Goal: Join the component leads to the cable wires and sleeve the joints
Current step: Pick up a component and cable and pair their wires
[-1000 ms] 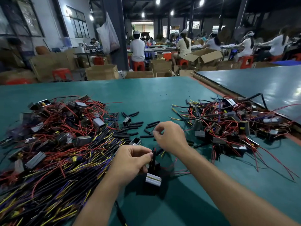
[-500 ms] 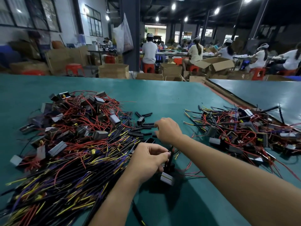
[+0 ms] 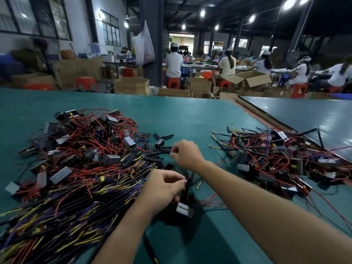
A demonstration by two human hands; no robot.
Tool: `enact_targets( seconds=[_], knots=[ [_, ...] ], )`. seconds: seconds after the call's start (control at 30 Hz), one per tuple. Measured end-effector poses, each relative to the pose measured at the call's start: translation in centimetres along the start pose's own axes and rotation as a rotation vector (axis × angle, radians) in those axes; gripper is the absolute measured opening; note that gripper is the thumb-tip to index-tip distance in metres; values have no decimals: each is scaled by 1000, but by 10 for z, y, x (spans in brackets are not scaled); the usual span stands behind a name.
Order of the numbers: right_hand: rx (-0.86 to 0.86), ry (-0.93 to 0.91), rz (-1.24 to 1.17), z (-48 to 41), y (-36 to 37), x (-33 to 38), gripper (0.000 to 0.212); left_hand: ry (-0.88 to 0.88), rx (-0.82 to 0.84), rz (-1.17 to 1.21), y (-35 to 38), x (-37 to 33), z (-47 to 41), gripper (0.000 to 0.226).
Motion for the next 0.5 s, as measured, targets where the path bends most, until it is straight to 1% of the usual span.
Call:
enact_targets(
  seconds=[0.07,0.1,0.17,0.3,0.43,0.5],
  knots=[
    [-138,50,-348,15,-12,-4,8,-5,-7,3,-2,2,-2,7],
    [-175,46,-522,29,-17,-6,7,-5,-5,7,-3,3,-3,9],
    [-174,32,-748,61,-22,-12,10,3,2,3,-2,3,-3,14],
    [-121,17,-875,111,-27,-20,13,17,10,-23,1,3,-4,11],
    [57,-51,-1090,121,-38,-13,18,4,-16,-16,2,3,-2,5],
    [114,-57,-1150,121,-41,-13,16,-8,-24,-4,3,3,0,5]
  ],
)
Point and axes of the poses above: each hand's wrist, its own z-axis away from the middle knuckle, its own y-axis out of the palm, x = y × z, the point moved 2 cm from there along -z, towards the middle knuckle, and after that the axes turned 10 degrees about x, right-handed, at the moved point
